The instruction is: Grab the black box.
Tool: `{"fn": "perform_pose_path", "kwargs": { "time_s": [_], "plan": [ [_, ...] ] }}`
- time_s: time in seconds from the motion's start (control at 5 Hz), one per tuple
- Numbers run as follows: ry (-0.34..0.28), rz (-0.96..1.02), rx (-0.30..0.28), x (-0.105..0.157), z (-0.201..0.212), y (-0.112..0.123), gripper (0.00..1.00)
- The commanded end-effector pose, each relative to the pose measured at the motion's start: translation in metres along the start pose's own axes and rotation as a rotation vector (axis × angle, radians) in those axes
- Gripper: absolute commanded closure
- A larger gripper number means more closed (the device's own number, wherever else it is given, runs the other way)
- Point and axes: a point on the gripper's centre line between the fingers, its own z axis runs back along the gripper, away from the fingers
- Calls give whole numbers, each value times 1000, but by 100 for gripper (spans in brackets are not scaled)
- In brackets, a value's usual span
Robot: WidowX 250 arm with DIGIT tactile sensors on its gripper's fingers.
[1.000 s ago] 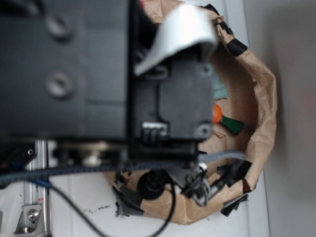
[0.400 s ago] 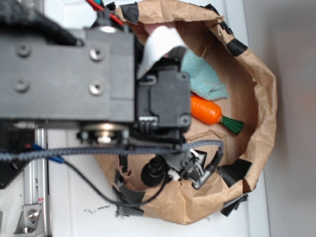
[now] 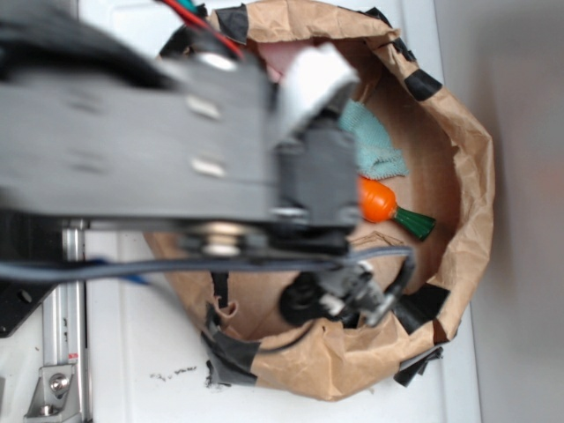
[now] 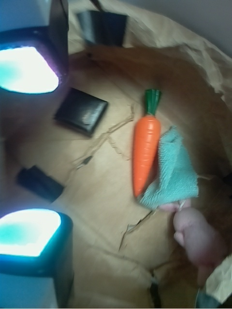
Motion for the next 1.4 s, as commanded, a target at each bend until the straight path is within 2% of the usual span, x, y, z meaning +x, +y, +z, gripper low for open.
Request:
{"fn": "perform_pose_path", "kwargs": {
  "time_s": [0.0,0.2,0.4,0.6,0.8,1.2],
  "plan": [
    [-24,122,-30,25,-25,11,0],
    [-26,184,-15,8,-39,12,0],
    [-27,215,26,-4,-54,10,0],
    [-15,214,38,-17,-63,-11,0],
    [5,259,41,-10,-68,-25,0],
    [4,278,59,3,-87,-43,0]
  ]
}}
